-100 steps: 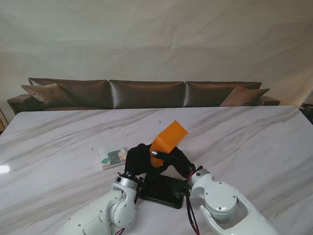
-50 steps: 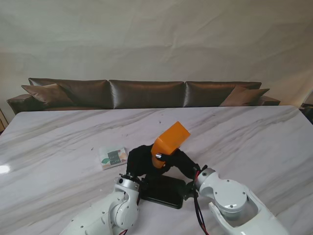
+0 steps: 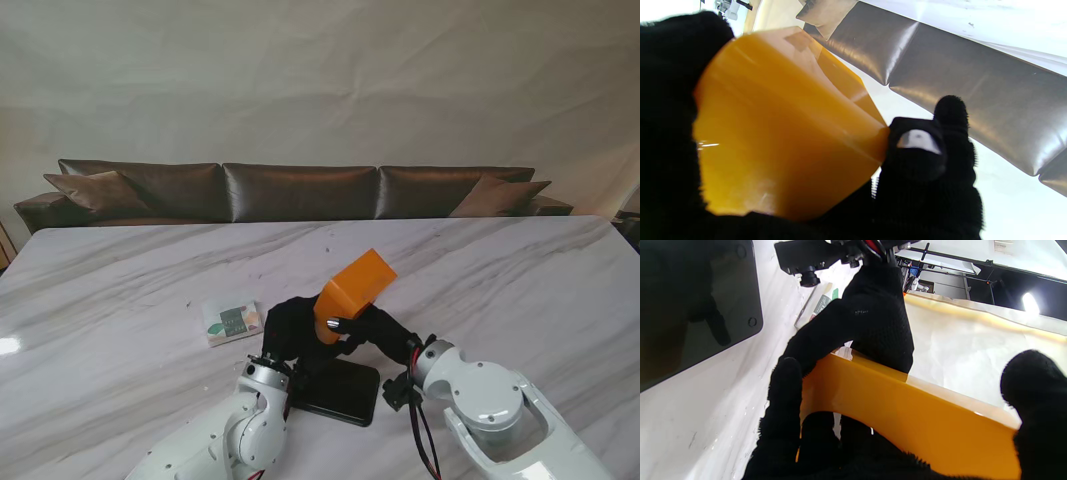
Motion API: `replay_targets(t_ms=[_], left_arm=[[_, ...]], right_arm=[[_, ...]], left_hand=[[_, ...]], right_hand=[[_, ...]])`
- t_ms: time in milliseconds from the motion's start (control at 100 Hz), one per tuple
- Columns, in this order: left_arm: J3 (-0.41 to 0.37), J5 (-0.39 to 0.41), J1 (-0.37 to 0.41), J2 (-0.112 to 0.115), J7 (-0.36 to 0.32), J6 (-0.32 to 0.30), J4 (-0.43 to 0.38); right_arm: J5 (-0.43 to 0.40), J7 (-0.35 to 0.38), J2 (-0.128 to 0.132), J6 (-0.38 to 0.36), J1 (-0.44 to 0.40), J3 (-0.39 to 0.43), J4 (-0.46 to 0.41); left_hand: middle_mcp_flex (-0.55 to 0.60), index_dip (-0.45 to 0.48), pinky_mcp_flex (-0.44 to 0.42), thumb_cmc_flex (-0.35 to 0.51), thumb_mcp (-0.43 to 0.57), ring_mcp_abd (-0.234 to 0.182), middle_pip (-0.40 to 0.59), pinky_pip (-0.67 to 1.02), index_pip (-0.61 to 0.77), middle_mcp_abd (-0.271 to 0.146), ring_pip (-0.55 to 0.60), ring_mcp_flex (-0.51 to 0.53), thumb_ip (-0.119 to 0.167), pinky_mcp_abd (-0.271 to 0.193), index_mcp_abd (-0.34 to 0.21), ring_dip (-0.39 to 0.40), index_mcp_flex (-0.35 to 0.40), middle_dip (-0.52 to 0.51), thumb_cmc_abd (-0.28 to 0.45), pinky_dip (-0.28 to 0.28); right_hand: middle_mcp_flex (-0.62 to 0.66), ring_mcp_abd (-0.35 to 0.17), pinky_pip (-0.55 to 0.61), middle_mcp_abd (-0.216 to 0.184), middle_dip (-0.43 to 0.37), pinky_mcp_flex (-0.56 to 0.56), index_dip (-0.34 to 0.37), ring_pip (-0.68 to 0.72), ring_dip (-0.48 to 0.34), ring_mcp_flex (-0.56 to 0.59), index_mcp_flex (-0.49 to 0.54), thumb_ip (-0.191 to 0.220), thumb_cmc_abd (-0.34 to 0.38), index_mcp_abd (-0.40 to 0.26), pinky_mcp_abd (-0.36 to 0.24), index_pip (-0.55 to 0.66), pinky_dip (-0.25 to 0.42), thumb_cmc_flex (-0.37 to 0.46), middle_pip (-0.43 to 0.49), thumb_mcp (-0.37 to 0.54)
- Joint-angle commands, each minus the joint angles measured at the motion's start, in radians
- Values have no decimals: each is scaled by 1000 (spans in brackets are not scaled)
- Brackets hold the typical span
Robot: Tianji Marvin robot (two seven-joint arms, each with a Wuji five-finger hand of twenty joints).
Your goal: Refill a tissue box and feed the first sheet
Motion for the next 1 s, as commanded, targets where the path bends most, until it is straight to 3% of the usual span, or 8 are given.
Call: replay_targets(t_ms=[0, 350, 470, 520, 590, 730, 830, 990], left_arm=[[-12, -1, -2, -4, -1, 5, -22], [-29, -29, 8, -12, 4, -5, -31], [-30, -48, 10, -20, 6, -11, -30], [-32, -55, 10, -23, 8, -11, -30], [-36, -64, 12, -27, 13, -11, -30], [-47, -73, 16, -29, 19, -4, -37], [-57, -79, 21, -30, 23, 1, -46], [-75, -82, 26, -29, 26, 14, -61]], right_arm=[[-13, 3, 14, 19, -16, 17, 18], [-39, -31, 9, -2, -45, 41, 27], [-42, -41, 8, -54, -42, 28, 45], [-43, -44, 8, -69, -39, 21, 52], [-45, -46, 8, -85, -35, 12, 64], [-45, -41, 9, -94, -30, 3, 79], [-49, -46, 8, -77, -36, 6, 73], [-64, -47, 9, -64, -50, 19, 57]], left_hand=[[128, 88, 56, 121, 666, -117, 87, 2186, 136, -25, 84, 72, 157, -54, -32, -13, 78, 14, 256, -10], [139, 92, 89, 123, 667, -123, 87, 2197, 133, -20, 103, 75, 166, -56, -23, -12, 81, 6, 250, -20], [141, 92, 96, 122, 666, -124, 88, 2200, 133, -18, 109, 75, 168, -56, -23, -15, 81, 4, 251, -25], [141, 92, 98, 123, 666, -125, 88, 2201, 133, -18, 111, 75, 169, -57, -23, -16, 81, 3, 252, -26], [141, 93, 102, 124, 666, -127, 89, 2202, 133, -17, 114, 75, 170, -57, -18, -19, 82, 3, 252, -29], [141, 93, 107, 125, 663, -128, 89, 2204, 133, -16, 117, 75, 171, -57, -18, -23, 82, 2, 254, -34], [142, 93, 113, 126, 662, -129, 89, 2206, 133, -15, 121, 75, 172, -58, -18, -25, 82, 1, 254, -38], [142, 93, 114, 126, 661, -132, 91, 2212, 133, -12, 128, 75, 175, -60, -18, -29, 82, 0, 254, -42]], right_hand=[[-112, 107, -186, 127, -50, -25, -61, 0, -13, -14, -104, -4, -5, -48, 138, -161, -30, -38, -102, -1], [-178, 58, -194, 99, -56, -44, -114, -20, -18, -29, -210, -17, -59, -66, 122, -196, -14, -61, -108, 46], [-243, 24, -230, 75, -63, -71, -210, -39, -22, -73, -202, -31, -74, -74, 103, -360, -1, -59, -105, 55], [-258, 15, -247, 64, -86, -82, -197, -46, -26, -94, -185, -33, -79, -76, 95, -463, 7, -55, -142, 54], [-257, 6, -273, 51, -101, -93, -93, -53, -31, -121, -155, -37, -82, -81, 86, -607, 17, -52, -194, 54], [-255, 1, -278, 49, -105, -97, -75, -52, -32, -128, -147, -38, -84, -81, 83, -612, 16, -45, -201, 53], [-250, 5, -282, 56, -80, -88, 11, -40, -32, -120, -156, -42, -95, -71, 86, -534, 20, -18, -149, 48], [-250, 9, -275, 59, -62, -78, 18, -32, -29, -102, -167, -40, -102, -62, 93, -445, 22, -2, -103, 48]])
